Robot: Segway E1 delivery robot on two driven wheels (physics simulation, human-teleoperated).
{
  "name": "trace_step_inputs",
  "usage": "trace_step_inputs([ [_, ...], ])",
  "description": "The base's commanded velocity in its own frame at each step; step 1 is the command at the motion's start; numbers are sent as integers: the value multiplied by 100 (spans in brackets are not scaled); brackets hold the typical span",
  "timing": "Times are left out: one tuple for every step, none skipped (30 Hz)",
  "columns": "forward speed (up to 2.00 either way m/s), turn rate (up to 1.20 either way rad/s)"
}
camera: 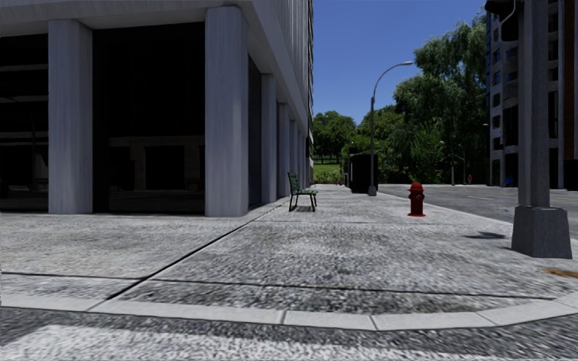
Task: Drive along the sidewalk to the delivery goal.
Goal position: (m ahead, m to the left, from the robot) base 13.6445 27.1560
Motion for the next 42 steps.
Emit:
trace_step_inputs([
  [200, 0],
  [200, 0],
  [200, 0],
  [200, 0],
  [200, 0],
  [194, 0],
  [186, 0],
  [186, 0],
  [174, 0],
  [166, 0],
  [160, 0],
  [156, 0],
  [156, 0],
  [154, 8],
  [153, 21],
  [153, 32],
  [153, 32],
  [153, 35],
  [153, 36],
  [153, 39],
  [152, 45],
  [152, 45],
  [150, 47],
  [147, 51],
  [143, 57],
  [141, 58],
  [141, 58],
  [139, 59],
  [139, 59],
  [139, 59],
  [139, 59],
  [139, 59],
  [139, 59],
  [139, 59],
  [139, 59],
  [139, 60],
  [139, 60],
  [139, 64],
  [139, 65],
  [139, 65],
  [139, 65],
  [140, 66],
])
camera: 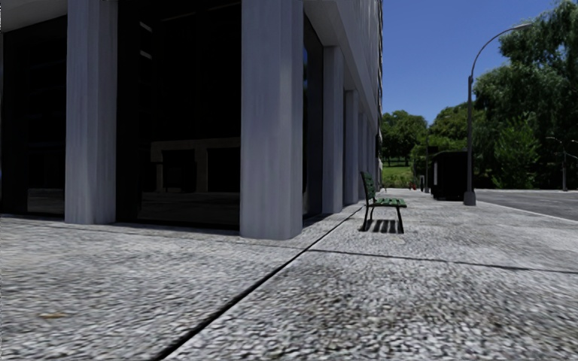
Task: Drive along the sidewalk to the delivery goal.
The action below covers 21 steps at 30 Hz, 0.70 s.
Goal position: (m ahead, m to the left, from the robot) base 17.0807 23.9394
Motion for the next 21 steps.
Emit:
trace_step_inputs([
  [140, 66],
  [140, 66],
  [140, 67],
  [140, 67],
  [140, 68],
  [140, 69],
  [140, 69],
  [140, 69],
  [141, 69],
  [141, 69],
  [141, 69],
  [141, 69],
  [141, 69],
  [141, 69],
  [141, 69],
  [141, 69],
  [141, 69],
  [141, 69],
  [141, 69],
  [141, 69],
  [141, 69],
])
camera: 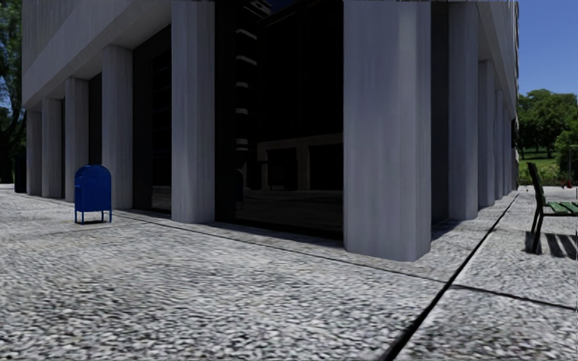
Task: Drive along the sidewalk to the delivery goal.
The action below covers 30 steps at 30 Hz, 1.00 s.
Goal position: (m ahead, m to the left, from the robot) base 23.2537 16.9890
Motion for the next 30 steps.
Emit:
trace_step_inputs([
  [141, 69],
  [141, 69],
  [141, 69],
  [141, 69],
  [141, 69],
  [141, 69],
  [141, 69],
  [142, 69],
  [142, 69],
  [142, 69],
  [143, 69],
  [143, 69],
  [143, 69],
  [143, 69],
  [144, 69],
  [144, 69],
  [145, 69],
  [146, 69],
  [146, 69],
  [147, 69],
  [148, 69],
  [150, 69],
  [150, 69],
  [150, 69],
  [151, 69],
  [152, 69],
  [152, 69],
  [153, 69],
  [153, 69],
  [153, 69],
])
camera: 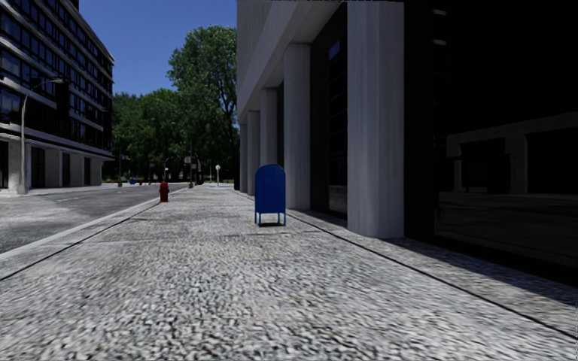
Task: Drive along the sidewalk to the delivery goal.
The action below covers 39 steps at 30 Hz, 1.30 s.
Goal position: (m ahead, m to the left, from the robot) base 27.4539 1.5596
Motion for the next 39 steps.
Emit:
trace_step_inputs([
  [153, 69],
  [153, 69],
  [154, 69],
  [154, 69],
  [154, 69],
  [155, 69],
  [155, 69],
  [155, 69],
  [155, 65],
  [156, 61],
  [156, 61],
  [156, 60],
  [156, 59],
  [157, 52],
  [158, 0],
  [158, 0],
  [163, 0],
  [200, 0],
  [200, 0],
  [200, 0],
  [200, 0],
  [200, 0],
  [200, 0],
  [200, 0],
  [200, 0],
  [200, 0],
  [200, 0],
  [200, 0],
  [200, 0],
  [200, 0],
  [200, 0],
  [200, 0],
  [200, 0],
  [200, 0],
  [200, 0],
  [200, 0],
  [200, 0],
  [200, 0],
  [200, 0],
])
